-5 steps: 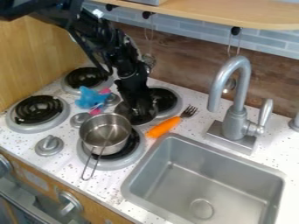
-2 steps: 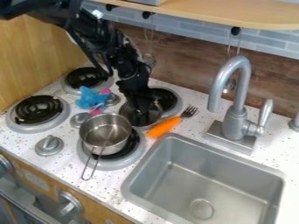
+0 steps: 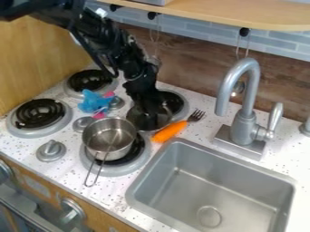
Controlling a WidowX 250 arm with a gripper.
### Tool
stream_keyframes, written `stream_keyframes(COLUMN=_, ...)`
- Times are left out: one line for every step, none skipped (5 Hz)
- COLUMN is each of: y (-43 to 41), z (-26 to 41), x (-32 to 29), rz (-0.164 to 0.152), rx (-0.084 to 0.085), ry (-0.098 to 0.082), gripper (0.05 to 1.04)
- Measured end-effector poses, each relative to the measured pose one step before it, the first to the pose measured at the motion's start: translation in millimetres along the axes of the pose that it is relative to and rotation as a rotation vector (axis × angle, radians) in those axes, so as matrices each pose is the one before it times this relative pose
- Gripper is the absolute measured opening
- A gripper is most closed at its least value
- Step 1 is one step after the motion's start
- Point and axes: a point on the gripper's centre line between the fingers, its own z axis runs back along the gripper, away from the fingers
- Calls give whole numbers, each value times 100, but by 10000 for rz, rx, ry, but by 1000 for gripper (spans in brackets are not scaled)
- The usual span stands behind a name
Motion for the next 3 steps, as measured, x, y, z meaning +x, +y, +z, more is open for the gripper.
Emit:
stream_keyframes(y=1173, z=1405, x=1757, rz=421, rx=-29, ry=-646, gripper=315)
stream_keyframes(y=1049, z=413, x=69, rz=257, rx=111, ry=-212, gripper=315)
stream_keyframes(y=826, z=3090, x=222, rz=225, rx=180, ry=-594, gripper=315)
